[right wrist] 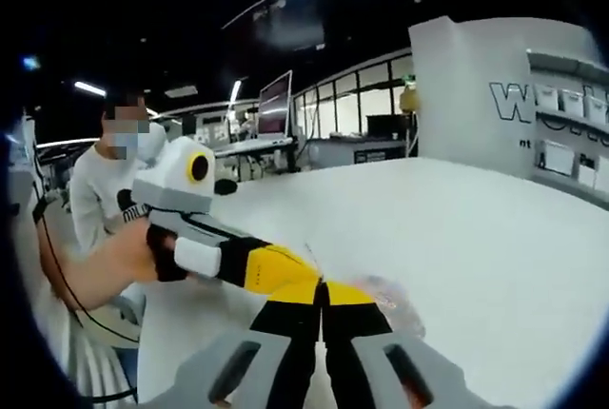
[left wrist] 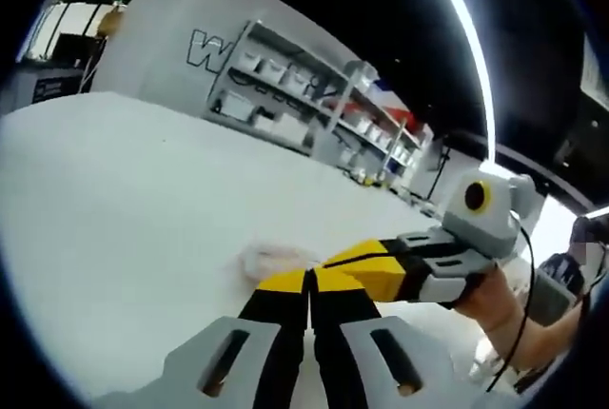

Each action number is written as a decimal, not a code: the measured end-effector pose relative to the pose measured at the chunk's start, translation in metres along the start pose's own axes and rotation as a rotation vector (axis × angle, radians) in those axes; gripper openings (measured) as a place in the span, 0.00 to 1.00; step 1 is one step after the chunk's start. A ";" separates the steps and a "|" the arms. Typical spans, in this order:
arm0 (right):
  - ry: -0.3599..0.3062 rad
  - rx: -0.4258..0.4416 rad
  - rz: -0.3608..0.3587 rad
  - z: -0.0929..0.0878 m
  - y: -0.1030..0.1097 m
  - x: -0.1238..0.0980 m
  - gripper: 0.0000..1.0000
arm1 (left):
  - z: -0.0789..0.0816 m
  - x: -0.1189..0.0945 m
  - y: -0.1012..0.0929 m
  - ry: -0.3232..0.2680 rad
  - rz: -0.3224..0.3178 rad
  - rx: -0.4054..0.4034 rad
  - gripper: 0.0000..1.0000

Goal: Open the resealable bag by pulling the two sides of the seal apart until the entire bag opening is separated and visibly accessible.

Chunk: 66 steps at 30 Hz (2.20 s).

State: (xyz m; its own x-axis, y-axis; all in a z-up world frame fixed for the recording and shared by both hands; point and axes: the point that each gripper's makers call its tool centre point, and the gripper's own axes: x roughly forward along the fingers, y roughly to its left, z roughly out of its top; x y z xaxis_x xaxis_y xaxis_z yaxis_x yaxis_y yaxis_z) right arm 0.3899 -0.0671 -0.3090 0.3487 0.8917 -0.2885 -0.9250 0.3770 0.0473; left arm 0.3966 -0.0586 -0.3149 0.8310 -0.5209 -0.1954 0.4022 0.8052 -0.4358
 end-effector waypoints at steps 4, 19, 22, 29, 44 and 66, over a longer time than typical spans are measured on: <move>0.002 -0.024 -0.020 0.000 -0.001 0.000 0.00 | -0.002 0.000 0.000 0.019 0.008 0.016 0.00; 0.060 -0.121 -0.081 -0.011 0.001 0.003 0.00 | -0.011 -0.001 0.003 0.082 0.044 0.091 0.00; 0.072 -0.118 -0.049 -0.012 0.002 0.003 0.00 | -0.012 -0.003 0.001 0.088 0.021 0.126 0.00; 0.131 -0.214 0.012 -0.019 0.007 0.004 0.00 | -0.014 -0.003 0.001 0.106 0.014 0.222 0.00; 0.150 -0.246 0.019 -0.023 0.005 0.007 0.00 | -0.016 -0.005 0.003 0.116 0.030 0.240 0.01; -0.067 0.055 0.118 -0.002 0.009 -0.010 0.00 | -0.009 -0.006 -0.006 0.012 -0.142 -0.172 0.10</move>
State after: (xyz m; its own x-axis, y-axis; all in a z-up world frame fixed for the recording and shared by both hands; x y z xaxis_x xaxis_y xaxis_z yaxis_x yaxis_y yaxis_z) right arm 0.3778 -0.0731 -0.3072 0.2490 0.9446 -0.2139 -0.9511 0.2802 0.1302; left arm 0.3856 -0.0627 -0.3186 0.7656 -0.6297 -0.1320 0.4424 0.6642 -0.6026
